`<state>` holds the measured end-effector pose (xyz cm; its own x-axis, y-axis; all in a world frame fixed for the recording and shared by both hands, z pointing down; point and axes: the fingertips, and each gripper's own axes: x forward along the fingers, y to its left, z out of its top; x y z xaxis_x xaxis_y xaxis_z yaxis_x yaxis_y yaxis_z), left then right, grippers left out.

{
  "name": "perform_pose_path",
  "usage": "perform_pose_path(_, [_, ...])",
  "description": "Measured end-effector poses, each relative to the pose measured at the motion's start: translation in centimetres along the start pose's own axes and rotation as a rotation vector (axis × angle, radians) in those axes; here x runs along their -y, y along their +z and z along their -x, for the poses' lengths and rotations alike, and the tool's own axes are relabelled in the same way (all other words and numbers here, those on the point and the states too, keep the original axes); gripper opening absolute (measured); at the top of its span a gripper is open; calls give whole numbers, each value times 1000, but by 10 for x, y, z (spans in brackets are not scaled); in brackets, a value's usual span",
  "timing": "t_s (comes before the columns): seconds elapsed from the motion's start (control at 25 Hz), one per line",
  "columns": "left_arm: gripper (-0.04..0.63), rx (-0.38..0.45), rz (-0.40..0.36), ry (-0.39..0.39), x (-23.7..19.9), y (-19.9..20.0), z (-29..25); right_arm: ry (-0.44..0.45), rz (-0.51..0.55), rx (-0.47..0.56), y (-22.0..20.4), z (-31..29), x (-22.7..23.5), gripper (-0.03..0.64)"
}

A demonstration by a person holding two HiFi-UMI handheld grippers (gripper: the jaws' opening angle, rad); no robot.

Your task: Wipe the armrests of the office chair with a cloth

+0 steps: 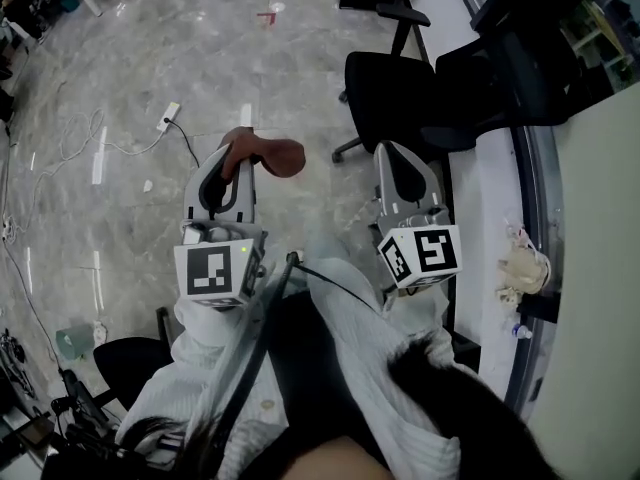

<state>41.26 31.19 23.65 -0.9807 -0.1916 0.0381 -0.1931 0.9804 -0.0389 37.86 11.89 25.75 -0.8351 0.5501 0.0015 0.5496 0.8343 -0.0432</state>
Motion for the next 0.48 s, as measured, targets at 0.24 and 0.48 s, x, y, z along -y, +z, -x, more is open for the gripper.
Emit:
perform_pose_path(0.24, [35, -26, 13, 35, -59, -14, -102, 14, -6, -20, -13, -122, 41, 2])
perform_pose_path(0.48, [35, -6, -12, 11, -116, 6, -268, 14, 9, -7, 2, -278, 103, 2])
